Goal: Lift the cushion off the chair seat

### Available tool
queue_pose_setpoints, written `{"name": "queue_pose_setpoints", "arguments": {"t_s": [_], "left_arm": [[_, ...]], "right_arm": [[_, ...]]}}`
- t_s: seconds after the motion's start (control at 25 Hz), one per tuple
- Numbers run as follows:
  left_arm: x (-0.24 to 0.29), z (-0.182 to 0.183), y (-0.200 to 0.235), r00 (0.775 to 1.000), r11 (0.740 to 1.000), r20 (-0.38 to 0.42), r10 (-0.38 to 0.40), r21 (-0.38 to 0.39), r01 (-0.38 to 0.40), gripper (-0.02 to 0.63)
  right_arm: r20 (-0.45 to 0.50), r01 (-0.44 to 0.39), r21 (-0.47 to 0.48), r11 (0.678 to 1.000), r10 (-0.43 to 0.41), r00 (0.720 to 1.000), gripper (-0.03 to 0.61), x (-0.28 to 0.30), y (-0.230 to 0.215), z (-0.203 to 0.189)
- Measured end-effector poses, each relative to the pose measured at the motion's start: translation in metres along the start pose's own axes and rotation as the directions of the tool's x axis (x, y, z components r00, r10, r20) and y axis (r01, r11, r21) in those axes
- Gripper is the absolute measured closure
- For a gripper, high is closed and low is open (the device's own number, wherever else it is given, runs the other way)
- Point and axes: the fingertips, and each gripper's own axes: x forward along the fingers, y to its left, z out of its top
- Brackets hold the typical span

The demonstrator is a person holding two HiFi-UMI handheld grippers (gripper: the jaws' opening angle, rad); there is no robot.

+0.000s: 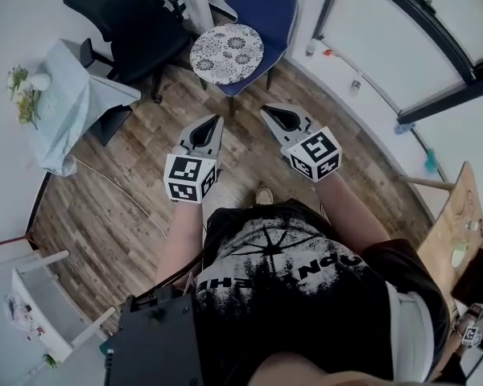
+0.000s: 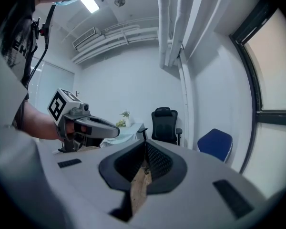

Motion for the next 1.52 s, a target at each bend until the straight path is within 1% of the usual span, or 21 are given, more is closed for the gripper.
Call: {"name": "queue_pose_setpoints", "arguments": {"t_s": [0.16, 0.32, 0.52, 0.68, 0.92, 1.12, 1.32, 1.52], "left_arm": [[0.007, -0.001, 0.004, 1.000, 1.000, -0.019, 0.015, 0.005, -0.015, 0.601], [0.012, -0.004, 0.010, 0.999, 1.000, -0.025, 0.028, -0.002, -0.029, 0.601], [0.020, -0.006, 0.025, 0.999, 0.999, -0.020, 0.032, -0.011, -0.033, 0.601], [0.031, -0.006, 0.045, 0.999, 1.000, -0.030, 0.026, -0.006, -0.026, 0.601], [0.061, 0.004, 0.078, 1.000, 1.000, -0.024, -0.015, 0.007, 0.015, 0.601], [0.088, 0.017, 0.111, 0.997, 0.997, -0.024, -0.070, 0.032, 0.070, 0.601], [0.109, 0.034, 0.150, 0.991, 0.988, -0.026, -0.134, 0.070, 0.136, 0.601], [0.132, 0.050, 0.187, 0.981, 0.976, -0.023, -0.191, 0.106, 0.192, 0.601]], "right_arm": [[0.001, -0.028, 0.011, 1.000, 0.028, 1.000, 0.558, 0.008, -0.004, 0.004], [-0.009, -0.041, 0.000, 0.999, 0.041, 0.999, 0.558, 0.015, -0.010, 0.004], [-0.025, -0.032, -0.004, 0.999, 0.032, 0.999, 0.558, 0.027, -0.023, 0.001], [-0.033, -0.025, 0.007, 1.000, 0.025, 0.999, 0.558, 0.046, -0.027, 0.000], [-0.025, 0.020, -0.011, 1.000, -0.020, 0.999, 0.558, 0.076, -0.050, 0.012], [-0.029, 0.073, -0.014, 0.997, -0.073, 0.997, 0.558, 0.112, -0.073, 0.021], [-0.012, 0.124, -0.015, 0.992, -0.124, 0.992, 0.558, 0.154, -0.085, 0.039], [0.004, 0.187, -0.003, 0.982, -0.187, 0.982, 0.558, 0.190, -0.101, 0.048]]}}
